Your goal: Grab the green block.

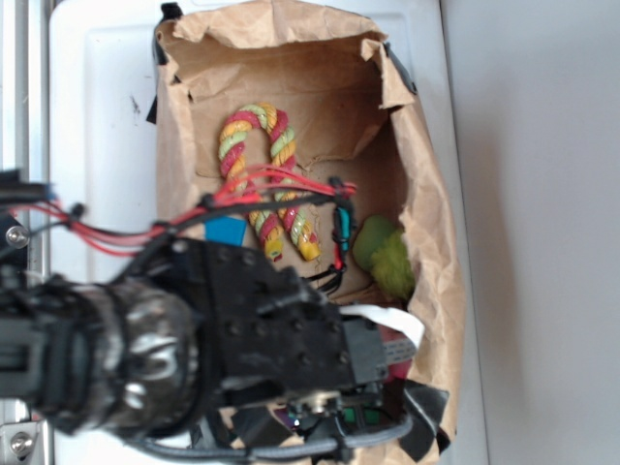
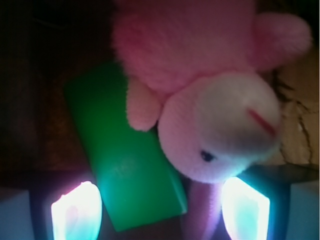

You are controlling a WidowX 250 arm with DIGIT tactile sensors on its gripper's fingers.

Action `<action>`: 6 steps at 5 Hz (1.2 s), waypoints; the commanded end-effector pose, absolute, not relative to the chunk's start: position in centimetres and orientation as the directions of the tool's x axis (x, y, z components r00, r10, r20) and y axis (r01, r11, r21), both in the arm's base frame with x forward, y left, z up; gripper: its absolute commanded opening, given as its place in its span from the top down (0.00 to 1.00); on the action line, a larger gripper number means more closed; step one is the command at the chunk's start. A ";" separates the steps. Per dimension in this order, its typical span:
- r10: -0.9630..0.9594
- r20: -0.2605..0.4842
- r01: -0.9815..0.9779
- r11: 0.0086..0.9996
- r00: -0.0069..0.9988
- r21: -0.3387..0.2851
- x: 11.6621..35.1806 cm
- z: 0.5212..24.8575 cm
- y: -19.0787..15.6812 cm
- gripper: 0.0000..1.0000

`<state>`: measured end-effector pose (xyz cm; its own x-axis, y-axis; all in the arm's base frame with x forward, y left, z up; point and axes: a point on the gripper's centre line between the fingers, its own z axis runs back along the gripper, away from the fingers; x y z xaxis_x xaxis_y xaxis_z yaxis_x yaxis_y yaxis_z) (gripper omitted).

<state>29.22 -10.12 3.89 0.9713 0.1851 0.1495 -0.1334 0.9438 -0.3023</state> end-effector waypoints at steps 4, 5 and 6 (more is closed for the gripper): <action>0.050 0.186 -0.002 0.968 0.981 -0.252 30.6 3.6 -15.3 0.00; 0.076 0.178 -0.030 0.969 0.981 -0.244 31.1 3.1 -15.1 1.00; 0.070 0.178 -0.022 0.965 0.981 -0.260 31.0 3.0 -15.0 1.00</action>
